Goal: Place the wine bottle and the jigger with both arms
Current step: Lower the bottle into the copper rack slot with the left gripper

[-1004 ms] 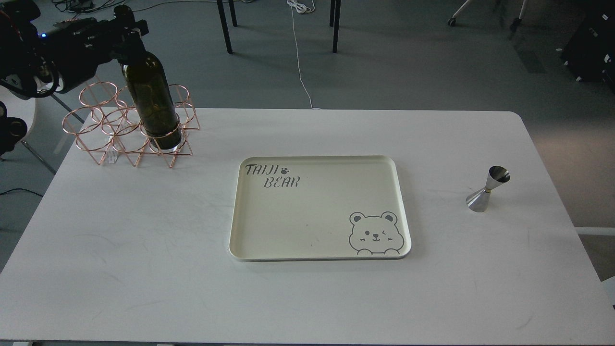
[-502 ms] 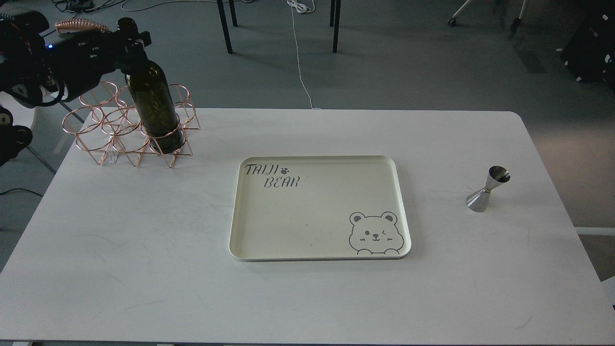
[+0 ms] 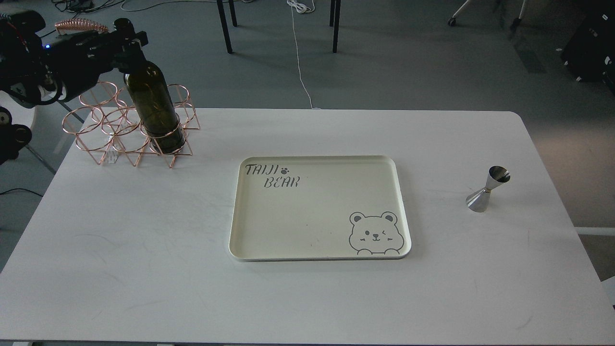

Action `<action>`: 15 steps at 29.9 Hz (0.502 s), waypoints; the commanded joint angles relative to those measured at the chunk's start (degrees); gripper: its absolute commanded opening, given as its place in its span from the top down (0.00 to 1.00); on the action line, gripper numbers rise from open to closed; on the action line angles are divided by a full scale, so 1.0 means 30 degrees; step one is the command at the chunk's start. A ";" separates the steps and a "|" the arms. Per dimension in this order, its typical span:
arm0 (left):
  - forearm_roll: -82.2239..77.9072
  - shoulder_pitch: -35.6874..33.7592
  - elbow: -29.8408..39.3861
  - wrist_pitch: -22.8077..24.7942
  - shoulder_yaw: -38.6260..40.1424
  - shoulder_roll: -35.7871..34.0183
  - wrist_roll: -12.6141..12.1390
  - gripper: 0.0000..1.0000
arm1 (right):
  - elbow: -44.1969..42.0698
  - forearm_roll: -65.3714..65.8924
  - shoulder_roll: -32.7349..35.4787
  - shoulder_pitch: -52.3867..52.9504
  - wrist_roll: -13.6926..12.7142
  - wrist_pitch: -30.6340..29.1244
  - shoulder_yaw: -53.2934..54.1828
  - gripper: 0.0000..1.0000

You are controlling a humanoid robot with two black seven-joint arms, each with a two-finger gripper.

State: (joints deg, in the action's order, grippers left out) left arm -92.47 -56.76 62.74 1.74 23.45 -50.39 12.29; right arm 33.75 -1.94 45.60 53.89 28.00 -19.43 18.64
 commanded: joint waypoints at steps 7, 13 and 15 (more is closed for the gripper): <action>0.0532 -0.0004 0.0033 -0.0023 -0.0054 0.0040 0.0035 0.45 | -0.0001 0.0001 0.0004 -0.0005 0.0000 -0.0028 -0.0002 0.04; 0.0532 -0.0004 0.0003 0.0035 -0.0258 0.0010 0.0065 0.72 | -0.0001 0.0001 0.0004 -0.0005 0.0000 -0.0028 -0.0002 0.04; 0.0473 -0.0033 -0.0026 0.0035 -0.0405 -0.0019 0.0035 0.77 | -0.0001 0.0001 0.0004 -0.0005 0.0000 -0.0028 -0.0002 0.04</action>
State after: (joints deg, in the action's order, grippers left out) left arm -90.89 -56.79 62.79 1.80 22.83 -50.31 12.43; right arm 33.75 -1.94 45.61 53.87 28.00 -19.51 18.64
